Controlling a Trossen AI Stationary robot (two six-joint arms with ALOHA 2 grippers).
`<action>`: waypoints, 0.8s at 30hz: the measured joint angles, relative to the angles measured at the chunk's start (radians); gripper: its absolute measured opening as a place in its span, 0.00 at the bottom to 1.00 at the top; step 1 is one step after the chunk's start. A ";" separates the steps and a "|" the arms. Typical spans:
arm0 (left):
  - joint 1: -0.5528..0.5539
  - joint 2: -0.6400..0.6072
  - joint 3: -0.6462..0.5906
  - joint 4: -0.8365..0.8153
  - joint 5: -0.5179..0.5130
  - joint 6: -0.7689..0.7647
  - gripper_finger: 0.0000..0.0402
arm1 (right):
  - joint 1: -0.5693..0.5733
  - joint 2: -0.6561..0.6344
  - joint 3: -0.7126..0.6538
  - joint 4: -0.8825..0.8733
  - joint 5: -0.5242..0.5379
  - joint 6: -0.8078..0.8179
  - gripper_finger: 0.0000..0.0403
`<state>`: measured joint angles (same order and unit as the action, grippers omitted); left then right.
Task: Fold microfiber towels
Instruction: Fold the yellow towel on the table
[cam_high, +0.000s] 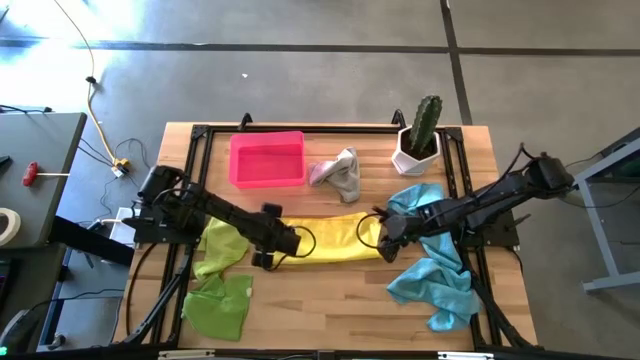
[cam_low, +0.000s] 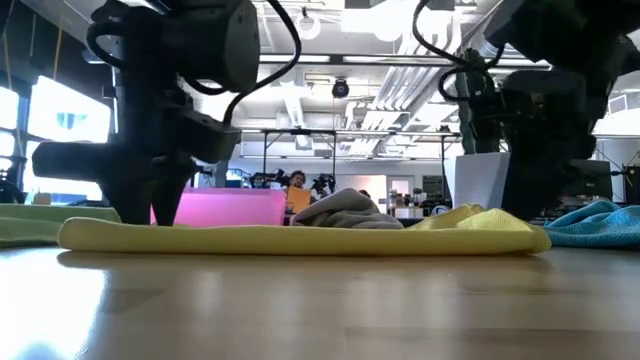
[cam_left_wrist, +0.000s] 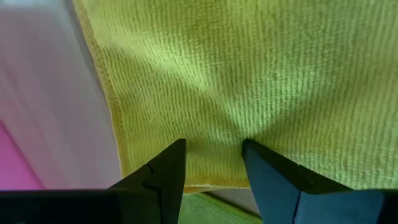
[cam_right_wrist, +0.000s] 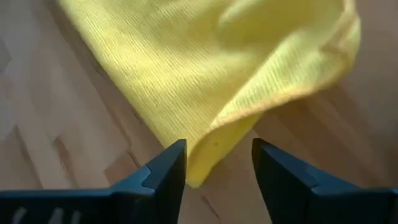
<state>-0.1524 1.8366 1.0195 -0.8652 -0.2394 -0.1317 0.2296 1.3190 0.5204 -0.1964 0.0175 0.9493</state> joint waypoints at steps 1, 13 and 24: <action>-0.001 0.000 -0.005 0.006 -0.003 -0.009 0.39 | 0.003 0.000 -0.002 -0.012 0.000 0.023 0.46; -0.051 -0.027 0.004 0.050 0.079 -0.205 0.39 | -0.001 0.024 -0.002 -0.010 0.103 0.167 0.48; -0.087 -0.026 0.004 0.088 0.092 -0.208 0.39 | 0.003 0.151 0.001 0.096 0.110 0.194 0.48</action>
<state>-0.2394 1.8107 1.0237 -0.7776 -0.1478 -0.3397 0.2322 1.4696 0.5210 -0.1002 0.1274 1.1431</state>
